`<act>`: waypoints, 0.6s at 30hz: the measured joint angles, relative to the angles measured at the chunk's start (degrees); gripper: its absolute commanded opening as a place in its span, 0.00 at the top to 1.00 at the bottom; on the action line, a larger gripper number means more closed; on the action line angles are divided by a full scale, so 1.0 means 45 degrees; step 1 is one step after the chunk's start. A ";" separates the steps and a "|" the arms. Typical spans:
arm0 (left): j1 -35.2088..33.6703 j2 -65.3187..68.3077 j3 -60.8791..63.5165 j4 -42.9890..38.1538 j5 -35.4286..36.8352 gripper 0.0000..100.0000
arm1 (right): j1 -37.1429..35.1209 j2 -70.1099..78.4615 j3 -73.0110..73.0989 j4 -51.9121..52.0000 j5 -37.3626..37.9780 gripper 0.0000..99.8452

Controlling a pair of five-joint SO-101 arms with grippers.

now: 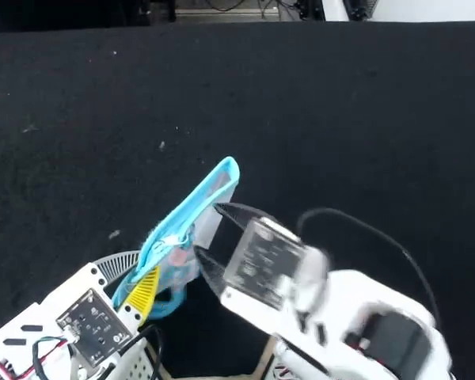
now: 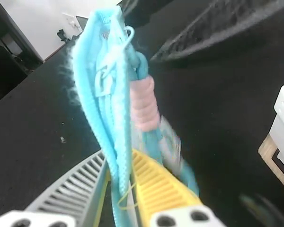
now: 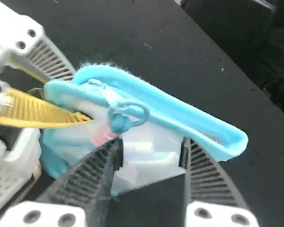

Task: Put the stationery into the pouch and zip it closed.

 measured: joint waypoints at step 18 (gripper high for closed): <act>-0.0078 0.0000 0.0000 0.0000 0.0000 0.97 | -0.0059 -0.0938 0.3184 -0.3438 -0.2012 0.80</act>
